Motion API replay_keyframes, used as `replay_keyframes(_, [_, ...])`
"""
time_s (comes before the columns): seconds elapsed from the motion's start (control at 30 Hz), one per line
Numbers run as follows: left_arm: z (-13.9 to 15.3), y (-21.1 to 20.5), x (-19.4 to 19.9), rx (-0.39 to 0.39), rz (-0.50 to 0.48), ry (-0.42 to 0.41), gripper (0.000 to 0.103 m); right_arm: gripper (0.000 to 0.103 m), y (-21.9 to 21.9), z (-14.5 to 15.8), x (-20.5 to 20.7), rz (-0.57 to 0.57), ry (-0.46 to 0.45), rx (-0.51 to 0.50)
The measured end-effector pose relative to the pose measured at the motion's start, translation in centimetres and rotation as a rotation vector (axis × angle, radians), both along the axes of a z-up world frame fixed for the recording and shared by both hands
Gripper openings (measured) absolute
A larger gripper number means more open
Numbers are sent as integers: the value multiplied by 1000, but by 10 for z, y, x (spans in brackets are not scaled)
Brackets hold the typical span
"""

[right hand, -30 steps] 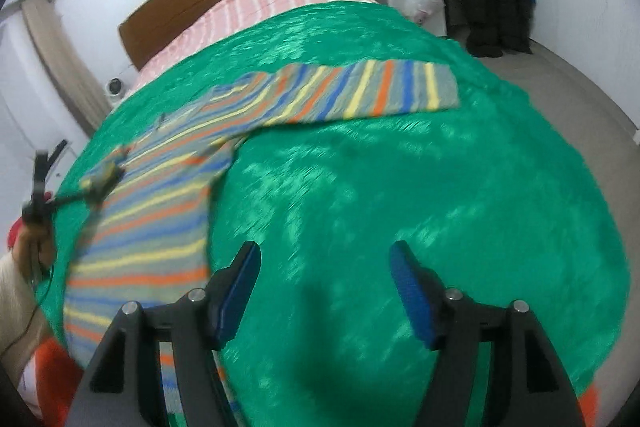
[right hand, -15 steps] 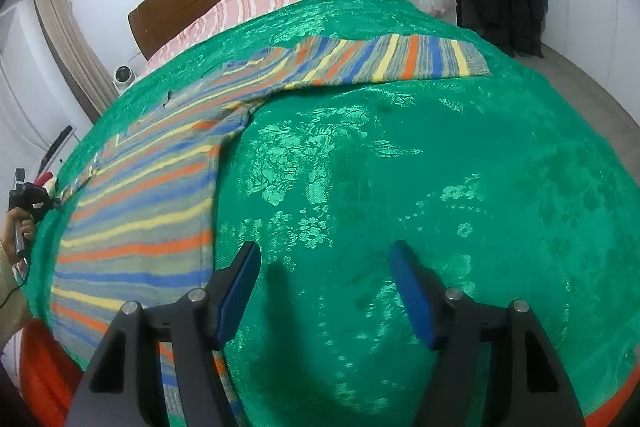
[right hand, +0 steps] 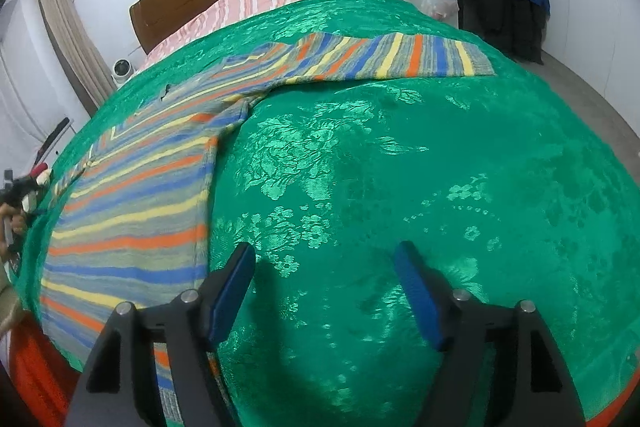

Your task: Fold small clothes

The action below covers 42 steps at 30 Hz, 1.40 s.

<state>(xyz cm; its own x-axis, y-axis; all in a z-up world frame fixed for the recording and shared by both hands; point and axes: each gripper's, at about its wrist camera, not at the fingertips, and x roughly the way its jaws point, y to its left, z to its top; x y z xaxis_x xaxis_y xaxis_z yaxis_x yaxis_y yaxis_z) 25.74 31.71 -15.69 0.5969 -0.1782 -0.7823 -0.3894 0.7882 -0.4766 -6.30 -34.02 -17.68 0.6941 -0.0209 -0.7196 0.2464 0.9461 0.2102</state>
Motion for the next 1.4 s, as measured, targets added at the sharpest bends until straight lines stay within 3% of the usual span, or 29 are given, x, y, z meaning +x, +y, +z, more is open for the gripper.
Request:
replay_keyframes(0.07, [-8, -9, 21, -24, -23, 20, 74, 74, 2, -1, 1, 3, 2, -15])
replay_keyframes(0.1, [-11, -13, 28, -28, -23, 18, 66, 74, 3, -1, 0, 4, 2, -21])
replay_keyframes(0.13, [-11, -20, 34, -1, -29, 11, 47, 74, 4, -1, 0, 5, 3, -25])
replay_keyframes(0.17, [-12, -25, 36, 48, -39, 30, 6, 74, 4, -2, 0, 4, 4, -31])
replay_keyframes(0.2, [-15, -29, 42, 137, -20, 82, 2, 74, 5, -2, 1, 4, 5, -35])
replay_keyframes(0.23, [-15, -27, 40, 166, 7, 89, 2, 74, 6, -2, 1, 5, 8, -43])
replay_keyframes(0.37, [-18, -20, 35, 195, 29, 93, 2, 75, 6, -5, 4, 9, 15, -58])
replay_keyframes(0.43, [-14, -27, 35, 232, 5, 100, 6, 77, 7, -6, 5, 13, 14, -62])
replay_keyframes(0.53, [-2, -35, 22, 275, 14, 105, 28, 79, 9, -5, 5, 18, 9, -69])
replay_keyframes(0.57, [4, -38, 12, 293, 2, 94, 51, 79, 7, -5, 5, 19, 5, -61])
replay_keyframes(0.6, [12, -45, -1, 314, -25, 70, 67, 79, 5, -3, 3, 16, -2, -45])
replay_keyframes(0.63, [21, -56, -19, 341, -69, 35, 71, 79, 1, 0, 1, 7, -11, -30])
replay_keyframes(0.7, [32, -80, -47, 366, -172, -6, 74, 79, -5, 6, -4, -16, -26, -21])
replay_keyframes(0.83, [32, -151, -123, 296, -471, -56, 85, 79, -11, 23, -7, -22, -34, -17])
replay_keyframes(0.97, [16, -215, -168, 316, -622, -65, 90, 79, 13, 50, 8, 100, -45, -73])
replay_keyframes(1.1, [8, -242, -177, 397, -624, -76, 90, 79, 45, 61, 23, 178, -63, -174])
replay_keyframes(1.17, [17, -235, -166, 387, -584, -113, 92, 79, 50, 56, 29, 174, -83, -212])
replay_keyframes(1.2, [23, -225, -153, 381, -544, -137, 100, 79, 49, 52, 32, 161, -89, -231])
replay_keyframes(1.23, [24, -216, -143, 391, -513, -148, 102, 79, 45, 49, 35, 136, -93, -259])
replay_keyframes(1.33, [19, -195, -104, 457, -414, -129, 101, 79, 20, 35, 49, 39, -86, -310])
replay_keyframes(1.4, [11, -189, -83, 458, -406, -112, 101, 79, -2, 22, 59, 4, -53, -303])
